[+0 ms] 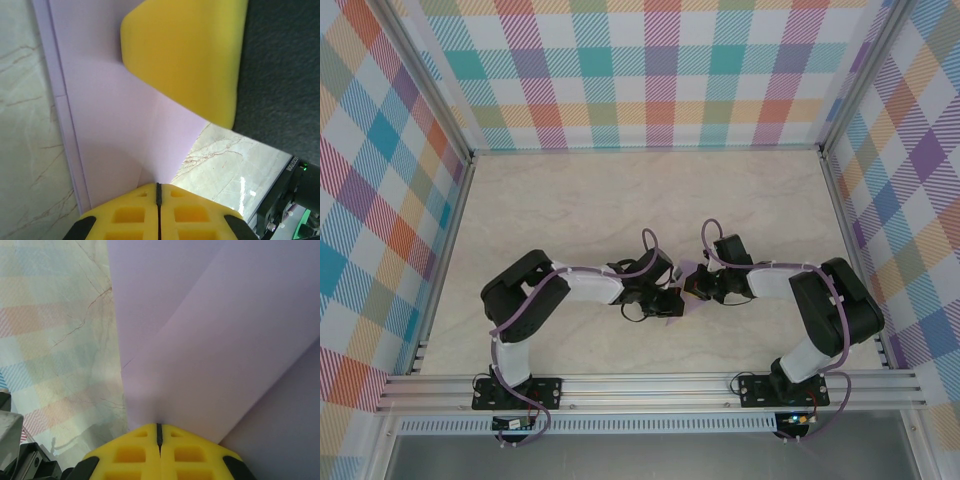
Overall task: Fold a paper plane with a square sheet of paper (pick it up from the middle)
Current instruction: Fourth fold the wing at the center of the table.
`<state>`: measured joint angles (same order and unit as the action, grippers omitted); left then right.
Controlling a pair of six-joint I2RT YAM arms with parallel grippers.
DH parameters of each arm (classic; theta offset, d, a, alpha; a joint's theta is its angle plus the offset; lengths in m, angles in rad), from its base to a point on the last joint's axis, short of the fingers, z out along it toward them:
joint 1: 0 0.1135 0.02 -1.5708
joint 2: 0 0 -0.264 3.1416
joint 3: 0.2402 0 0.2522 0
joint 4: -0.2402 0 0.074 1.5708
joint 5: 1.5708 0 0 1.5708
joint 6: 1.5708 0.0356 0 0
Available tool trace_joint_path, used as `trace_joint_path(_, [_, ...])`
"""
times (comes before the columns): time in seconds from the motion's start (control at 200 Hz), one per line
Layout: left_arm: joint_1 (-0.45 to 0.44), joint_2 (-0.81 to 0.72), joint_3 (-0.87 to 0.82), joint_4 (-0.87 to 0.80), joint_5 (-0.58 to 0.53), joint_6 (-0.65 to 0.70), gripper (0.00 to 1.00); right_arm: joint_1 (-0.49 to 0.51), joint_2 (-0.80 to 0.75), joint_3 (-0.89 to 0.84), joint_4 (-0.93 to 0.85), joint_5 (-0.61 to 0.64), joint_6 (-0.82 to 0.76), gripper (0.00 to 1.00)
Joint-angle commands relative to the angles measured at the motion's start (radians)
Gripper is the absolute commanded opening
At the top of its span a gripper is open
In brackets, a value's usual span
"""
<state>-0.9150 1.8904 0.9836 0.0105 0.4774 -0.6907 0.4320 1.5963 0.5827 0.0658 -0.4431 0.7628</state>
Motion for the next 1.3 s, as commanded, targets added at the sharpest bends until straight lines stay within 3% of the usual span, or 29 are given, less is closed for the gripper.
trace_joint_path(0.0, [-0.005,-0.031,-0.054,-0.073,-0.016,0.016,0.06,0.000,0.072,-0.026,-0.107,0.120,-0.008,0.00])
trace_joint_path(0.585, [0.014,-0.138,-0.128,-0.061,-0.037,0.016,0.06,0.001,0.076,-0.020,-0.112,0.113,-0.008,0.00])
trace_joint_path(0.92, [0.038,-0.229,-0.128,-0.022,-0.122,-0.008,0.10,0.000,0.011,-0.017,-0.030,0.074,0.141,0.00])
trace_joint_path(1.295, [0.003,-0.123,-0.059,0.063,-0.101,-0.037,0.16,0.002,-0.034,-0.043,-0.034,0.135,0.213,0.00])
